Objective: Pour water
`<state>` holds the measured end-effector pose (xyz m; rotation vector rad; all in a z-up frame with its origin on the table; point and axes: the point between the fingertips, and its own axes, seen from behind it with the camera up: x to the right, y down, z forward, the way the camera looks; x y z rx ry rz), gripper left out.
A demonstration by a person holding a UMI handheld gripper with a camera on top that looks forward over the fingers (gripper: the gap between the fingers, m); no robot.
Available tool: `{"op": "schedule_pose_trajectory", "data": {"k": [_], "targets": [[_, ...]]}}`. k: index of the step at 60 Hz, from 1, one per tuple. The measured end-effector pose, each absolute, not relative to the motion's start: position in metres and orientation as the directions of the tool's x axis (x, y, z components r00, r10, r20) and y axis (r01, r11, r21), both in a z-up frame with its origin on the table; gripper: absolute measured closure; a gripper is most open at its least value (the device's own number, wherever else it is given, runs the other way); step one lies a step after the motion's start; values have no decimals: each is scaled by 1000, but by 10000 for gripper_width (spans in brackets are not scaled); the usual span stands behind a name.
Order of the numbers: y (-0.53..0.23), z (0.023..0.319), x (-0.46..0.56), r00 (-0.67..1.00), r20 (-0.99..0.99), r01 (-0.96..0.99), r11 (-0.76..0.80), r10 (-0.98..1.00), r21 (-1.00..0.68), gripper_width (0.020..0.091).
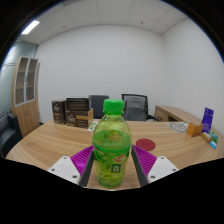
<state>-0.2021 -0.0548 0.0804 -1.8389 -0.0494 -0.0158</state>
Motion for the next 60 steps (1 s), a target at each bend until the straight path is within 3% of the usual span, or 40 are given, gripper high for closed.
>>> {"op": "schedule_pose_trajectory", "data": {"k": [6, 11, 20, 22, 39, 50, 60], "targets": [[-45, 81, -206, 999, 25, 29, -231, 22, -973, 519], [-41, 83, -208, 999, 32, 36, -199, 20, -979, 549], [-43, 83, -210, 999, 26, 34, -200, 42, -979, 686], [-42, 84, -210, 999, 26, 33, -196, 42, -980, 751], [-35, 83, -202, 991, 126, 136, -271, 52, -953, 755], [-13, 92, -153, 891, 443, 448, -359, 101, -819, 754], [34, 109, -113, 628, 748, 763, -359, 215, -538, 753]]}}
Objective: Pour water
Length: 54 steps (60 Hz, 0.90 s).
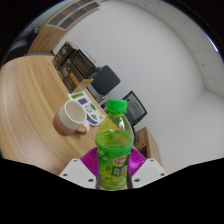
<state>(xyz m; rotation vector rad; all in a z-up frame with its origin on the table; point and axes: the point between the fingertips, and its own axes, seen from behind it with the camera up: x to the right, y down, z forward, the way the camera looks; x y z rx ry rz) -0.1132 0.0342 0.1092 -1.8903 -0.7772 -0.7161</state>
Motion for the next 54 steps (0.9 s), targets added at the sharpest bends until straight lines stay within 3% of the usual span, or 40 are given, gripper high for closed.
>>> {"op": "schedule_pose_trajectory", "data": {"k": [15, 25, 36, 45, 54], "targets": [[87, 137, -118, 109, 940, 977, -211, 324, -40, 756], [109, 133, -122, -211, 916, 954, -130, 342, 269, 756], [125, 127, -130, -459, 829, 865, -52, 319, 498, 755], [129, 123, -131, -496, 807, 844, -40, 320, 534, 755], [120, 129, -130, -313, 885, 927, -93, 344, 364, 756]]}}
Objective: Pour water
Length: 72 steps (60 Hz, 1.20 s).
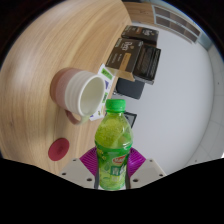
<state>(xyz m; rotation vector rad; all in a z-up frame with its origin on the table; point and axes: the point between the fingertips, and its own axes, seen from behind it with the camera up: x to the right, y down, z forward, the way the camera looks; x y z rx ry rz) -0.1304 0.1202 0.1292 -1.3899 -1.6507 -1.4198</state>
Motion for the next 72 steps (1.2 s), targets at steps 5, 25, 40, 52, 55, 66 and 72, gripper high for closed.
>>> {"op": "schedule_pose_trajectory", "data": {"k": [5, 25, 40, 52, 55, 66, 72], "targets": [[110, 140, -131, -96, 934, 978, -143, 345, 153, 756], [93, 169, -108, 780, 580, 625, -250, 234, -739, 752], [107, 125, -81, 984, 111, 145, -258, 142, -955, 754], [122, 98, -71, 992, 47, 73, -217, 120, -973, 753], [125, 86, -67, 992, 52, 77, -232, 113, -970, 753], [120, 84, -60, 996, 34, 49, -197, 80, -979, 749], [122, 83, -61, 997, 36, 50, -203, 72, -978, 750]]}}
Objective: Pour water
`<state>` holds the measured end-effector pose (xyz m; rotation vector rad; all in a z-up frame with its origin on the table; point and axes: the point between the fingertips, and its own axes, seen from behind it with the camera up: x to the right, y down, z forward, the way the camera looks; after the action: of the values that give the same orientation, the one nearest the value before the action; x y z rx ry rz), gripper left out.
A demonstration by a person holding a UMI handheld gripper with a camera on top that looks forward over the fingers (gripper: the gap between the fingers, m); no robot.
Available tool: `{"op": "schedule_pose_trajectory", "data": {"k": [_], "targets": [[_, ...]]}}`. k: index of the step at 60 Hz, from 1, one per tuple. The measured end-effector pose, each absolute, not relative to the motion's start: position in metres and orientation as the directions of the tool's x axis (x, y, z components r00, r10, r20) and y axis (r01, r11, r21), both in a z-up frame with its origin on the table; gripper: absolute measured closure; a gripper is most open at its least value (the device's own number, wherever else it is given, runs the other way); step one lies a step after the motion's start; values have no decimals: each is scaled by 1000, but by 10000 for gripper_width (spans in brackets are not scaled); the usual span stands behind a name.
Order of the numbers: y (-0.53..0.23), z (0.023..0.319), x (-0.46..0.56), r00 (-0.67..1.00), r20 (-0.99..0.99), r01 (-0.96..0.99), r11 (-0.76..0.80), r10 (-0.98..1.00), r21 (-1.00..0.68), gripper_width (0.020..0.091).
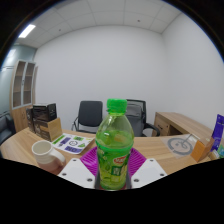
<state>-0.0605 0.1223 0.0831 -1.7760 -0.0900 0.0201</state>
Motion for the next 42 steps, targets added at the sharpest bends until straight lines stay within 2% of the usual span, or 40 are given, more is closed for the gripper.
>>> {"op": "schedule_pose_trajectory", "data": {"k": [2, 3, 6, 11, 16, 23, 30, 42], "targets": [[122, 83, -61, 997, 32, 46, -204, 71, -978, 721], [122, 83, -60, 997, 30, 43, -206, 67, -978, 659], [122, 83, -59, 998, 19, 31, -207, 62, -978, 588], [120, 81, -56, 998, 3, 16, -237, 56, -971, 533], [109, 78, -53, 999, 19, 26, -298, 27, -954, 426], [76, 89, -56, 1000, 10, 4, -330, -14, -944, 312], [21, 102, -77, 998, -42, -60, -401, -53, -914, 297], [-61, 161, -123, 996, -50, -77, -403, -77, -912, 287]]}}
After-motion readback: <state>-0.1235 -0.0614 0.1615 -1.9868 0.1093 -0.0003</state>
